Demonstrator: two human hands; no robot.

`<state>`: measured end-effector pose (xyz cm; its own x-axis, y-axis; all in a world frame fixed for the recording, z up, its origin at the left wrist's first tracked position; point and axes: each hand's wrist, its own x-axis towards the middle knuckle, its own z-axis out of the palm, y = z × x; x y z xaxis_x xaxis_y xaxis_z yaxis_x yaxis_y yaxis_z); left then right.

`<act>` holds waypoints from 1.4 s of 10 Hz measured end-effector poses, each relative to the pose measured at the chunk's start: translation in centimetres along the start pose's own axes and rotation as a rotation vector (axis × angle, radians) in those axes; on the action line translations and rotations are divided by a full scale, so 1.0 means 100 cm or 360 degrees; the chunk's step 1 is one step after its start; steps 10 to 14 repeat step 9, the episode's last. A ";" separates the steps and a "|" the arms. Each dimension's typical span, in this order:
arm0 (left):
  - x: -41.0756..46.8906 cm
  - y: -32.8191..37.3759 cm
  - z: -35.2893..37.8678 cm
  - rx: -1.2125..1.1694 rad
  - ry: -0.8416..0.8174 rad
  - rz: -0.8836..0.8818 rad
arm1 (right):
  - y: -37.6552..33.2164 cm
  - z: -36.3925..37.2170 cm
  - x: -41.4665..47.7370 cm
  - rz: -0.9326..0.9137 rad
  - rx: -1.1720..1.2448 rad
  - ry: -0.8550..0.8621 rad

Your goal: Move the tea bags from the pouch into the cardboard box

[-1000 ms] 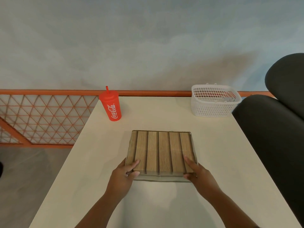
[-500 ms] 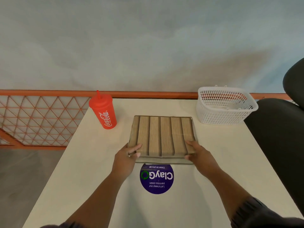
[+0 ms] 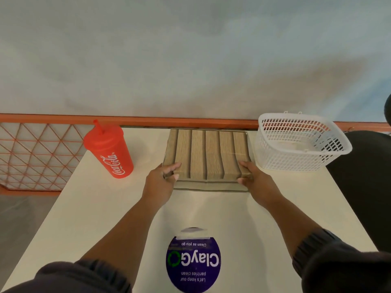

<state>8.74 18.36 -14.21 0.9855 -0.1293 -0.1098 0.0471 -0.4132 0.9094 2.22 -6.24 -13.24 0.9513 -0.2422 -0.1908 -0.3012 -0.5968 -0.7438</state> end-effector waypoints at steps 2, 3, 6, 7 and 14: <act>0.029 0.002 0.007 0.0024 0.0007 0.0059 | 0.004 -0.004 0.032 0.0013 -0.0015 0.0001; 0.036 0.004 0.009 0.0037 0.0012 0.0046 | 0.002 -0.007 0.041 0.0018 -0.0013 -0.0002; 0.035 0.010 0.011 0.0406 0.0062 0.0177 | 0.000 -0.010 0.040 0.0045 -0.0229 -0.0019; 0.032 0.012 0.008 0.0901 0.0004 0.0253 | -0.002 -0.009 0.032 0.0062 -0.0442 -0.0022; 0.014 0.030 -0.006 0.1232 -0.0409 0.0335 | -0.015 -0.014 0.006 0.0099 -0.0692 -0.0031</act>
